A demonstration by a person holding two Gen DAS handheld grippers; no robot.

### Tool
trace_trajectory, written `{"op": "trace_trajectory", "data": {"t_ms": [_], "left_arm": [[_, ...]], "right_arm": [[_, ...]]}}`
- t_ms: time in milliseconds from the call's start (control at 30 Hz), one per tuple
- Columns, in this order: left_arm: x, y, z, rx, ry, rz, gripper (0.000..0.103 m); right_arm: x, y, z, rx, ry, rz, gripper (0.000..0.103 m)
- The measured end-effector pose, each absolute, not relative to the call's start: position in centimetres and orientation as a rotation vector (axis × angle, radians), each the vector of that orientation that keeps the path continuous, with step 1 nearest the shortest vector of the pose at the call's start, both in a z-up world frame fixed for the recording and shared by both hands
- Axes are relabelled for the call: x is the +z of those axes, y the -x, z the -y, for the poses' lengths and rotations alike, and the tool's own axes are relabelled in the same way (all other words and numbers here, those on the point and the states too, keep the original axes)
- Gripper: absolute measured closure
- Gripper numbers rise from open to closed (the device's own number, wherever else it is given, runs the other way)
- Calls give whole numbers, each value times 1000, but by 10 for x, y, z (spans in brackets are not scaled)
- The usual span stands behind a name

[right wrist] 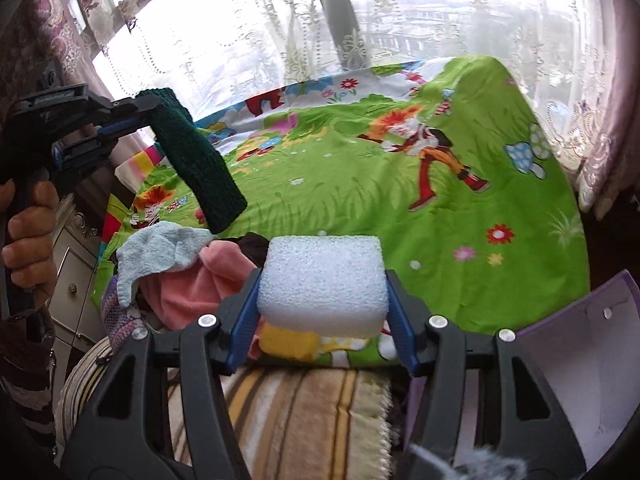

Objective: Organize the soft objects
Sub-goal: 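Carry the glove into the purple-rimmed box and open the left tool while the right tool carries the foam block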

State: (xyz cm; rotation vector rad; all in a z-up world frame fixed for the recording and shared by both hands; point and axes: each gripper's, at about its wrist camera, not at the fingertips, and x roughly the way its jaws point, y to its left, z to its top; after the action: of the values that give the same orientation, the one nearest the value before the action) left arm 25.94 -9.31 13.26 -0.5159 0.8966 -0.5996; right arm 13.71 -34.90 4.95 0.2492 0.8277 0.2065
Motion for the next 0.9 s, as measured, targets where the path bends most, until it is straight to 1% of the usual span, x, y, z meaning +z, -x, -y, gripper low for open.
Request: {"op": "trace_trajectory", "data": {"t_ms": [200, 367, 500, 600, 733, 767, 900], "left_arm": [[127, -215, 184, -785, 375, -967, 94], [104, -179, 266, -915, 253, -1058, 94], [70, -151, 326, -1006, 128, -1162, 94], [33, -132, 367, -1079, 26, -1284, 94], [-16, -103, 409, -1106, -216, -1437, 94], [-27, -98, 416, -1095, -287, -1461, 94], [-58, -94, 425, -966, -528, -1448, 94]], "right_arm": [[51, -86, 431, 41, -326, -822, 41], [44, -43, 489, -87, -362, -815, 41], [34, -16, 533, -181, -406, -814, 41], [27, 1, 557, -234, -432, -814, 41], [20, 18, 579, -270, -470, -813, 41], [18, 20, 581, -274, -476, -815, 41], [9, 22, 585, -269, -495, -825, 41]]}}
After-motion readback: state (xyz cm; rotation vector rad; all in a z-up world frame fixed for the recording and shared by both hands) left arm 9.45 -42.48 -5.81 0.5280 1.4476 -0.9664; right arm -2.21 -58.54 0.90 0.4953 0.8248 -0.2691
